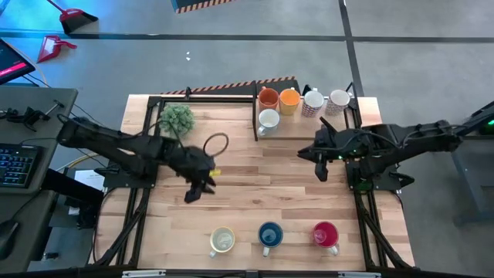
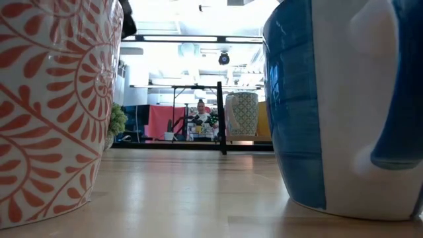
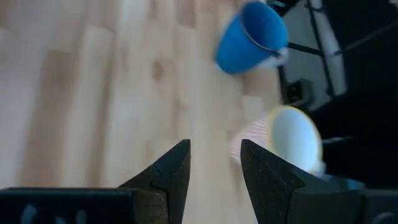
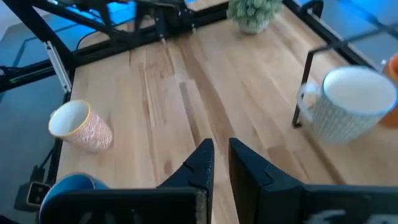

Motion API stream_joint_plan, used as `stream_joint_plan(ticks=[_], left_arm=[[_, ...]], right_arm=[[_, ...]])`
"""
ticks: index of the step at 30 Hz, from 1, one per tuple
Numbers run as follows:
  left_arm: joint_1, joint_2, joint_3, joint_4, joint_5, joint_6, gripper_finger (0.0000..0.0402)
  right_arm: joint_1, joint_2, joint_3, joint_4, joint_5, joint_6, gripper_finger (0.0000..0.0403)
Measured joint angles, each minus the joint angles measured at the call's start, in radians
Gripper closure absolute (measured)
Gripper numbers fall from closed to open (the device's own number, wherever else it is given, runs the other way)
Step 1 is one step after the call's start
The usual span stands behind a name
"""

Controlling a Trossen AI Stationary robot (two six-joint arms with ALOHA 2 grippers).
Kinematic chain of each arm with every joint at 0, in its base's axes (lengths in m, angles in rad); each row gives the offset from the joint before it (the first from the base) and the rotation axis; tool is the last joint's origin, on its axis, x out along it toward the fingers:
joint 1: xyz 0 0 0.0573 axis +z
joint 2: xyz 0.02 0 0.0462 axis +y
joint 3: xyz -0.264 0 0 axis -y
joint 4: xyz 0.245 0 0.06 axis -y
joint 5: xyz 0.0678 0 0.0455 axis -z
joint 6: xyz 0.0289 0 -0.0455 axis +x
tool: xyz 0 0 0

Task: Place coffee mugs
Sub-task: Put the orange patterned mug on the shelf

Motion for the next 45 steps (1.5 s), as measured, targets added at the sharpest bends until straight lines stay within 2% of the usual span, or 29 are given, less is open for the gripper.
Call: stream_joint_plan(ticks=[5,10,15,20,28,34,38,45], left_arm=[[-0.113,0.083,0.000,0.053,-0.018,-0.193,0.0270],[-0.164,0.165,0.000,0.120,-0.006,-0.335,0.0261],[-0.205,0.188,0.000,0.202,0.029,-0.487,0.0259],[-0.260,0.187,0.000,0.194,0.059,-0.673,0.0259],[-0.397,0.202,0.000,0.246,0.042,-0.847,0.0259],[-0.486,0.290,0.000,0.382,0.018,-0.987,0.0259],[-0.513,0.367,0.000,0.510,-0.003,-1.049,0.0259],[-0.539,0.449,0.000,0.530,-0.018,-1.116,0.0259]], right_arm=[[0.002,-0.027,-0.059,0.028,-0.004,0.015,0.0379],[-0.003,-0.013,-0.072,0.052,-0.021,-0.023,0.0370],[-0.003,-0.003,-0.073,0.058,-0.071,-0.035,0.0369],[-0.003,0.000,-0.073,0.029,-0.073,-0.034,0.0368],[-0.003,0.000,-0.073,-0.032,-0.073,-0.061,0.0368],[-0.003,0.000,-0.073,-0.035,-0.072,-0.065,0.0368],[-0.003,0.000,-0.073,-0.035,-0.073,-0.065,0.0368],[-0.003,0.000,-0.073,-0.034,-0.074,-0.065,0.0368]])
